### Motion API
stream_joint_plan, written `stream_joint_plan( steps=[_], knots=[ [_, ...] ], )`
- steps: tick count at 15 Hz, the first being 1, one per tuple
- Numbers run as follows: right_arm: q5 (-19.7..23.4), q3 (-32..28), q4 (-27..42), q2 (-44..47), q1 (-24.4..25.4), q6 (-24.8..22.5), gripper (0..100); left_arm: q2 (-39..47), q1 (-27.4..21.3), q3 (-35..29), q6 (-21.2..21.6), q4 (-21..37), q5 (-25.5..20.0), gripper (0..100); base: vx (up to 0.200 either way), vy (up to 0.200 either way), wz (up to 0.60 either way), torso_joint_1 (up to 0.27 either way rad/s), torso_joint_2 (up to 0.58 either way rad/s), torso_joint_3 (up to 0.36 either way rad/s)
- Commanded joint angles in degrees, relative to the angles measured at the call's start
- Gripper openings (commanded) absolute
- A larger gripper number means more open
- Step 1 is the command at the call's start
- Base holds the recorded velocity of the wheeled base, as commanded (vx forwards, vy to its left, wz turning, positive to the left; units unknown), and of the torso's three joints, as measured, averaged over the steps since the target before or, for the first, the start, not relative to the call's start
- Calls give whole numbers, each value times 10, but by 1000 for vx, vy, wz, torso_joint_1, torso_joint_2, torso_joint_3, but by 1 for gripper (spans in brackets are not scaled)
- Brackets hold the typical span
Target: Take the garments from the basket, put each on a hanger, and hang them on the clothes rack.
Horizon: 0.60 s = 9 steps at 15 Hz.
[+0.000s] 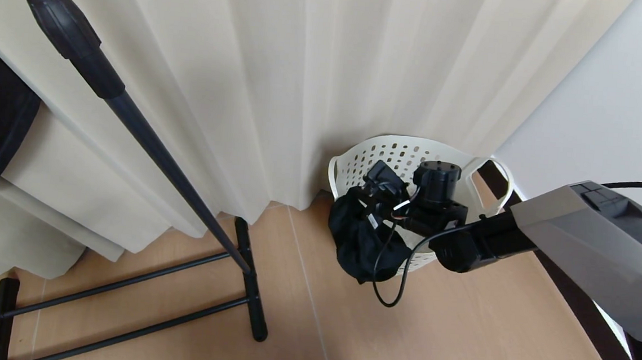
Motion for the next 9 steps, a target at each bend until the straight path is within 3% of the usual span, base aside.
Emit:
stream_joint_plan(
  steps=[1,9],
  knots=[
    [21,39,-1,-54,-2,3,0,0,0,0,0,0,0,100,0,0,0,0,0,0],
    [91,96,-5,-131,-5,44,0,0,0,0,-1,0,0,100,0,0,0,0,0,0]
  ],
)
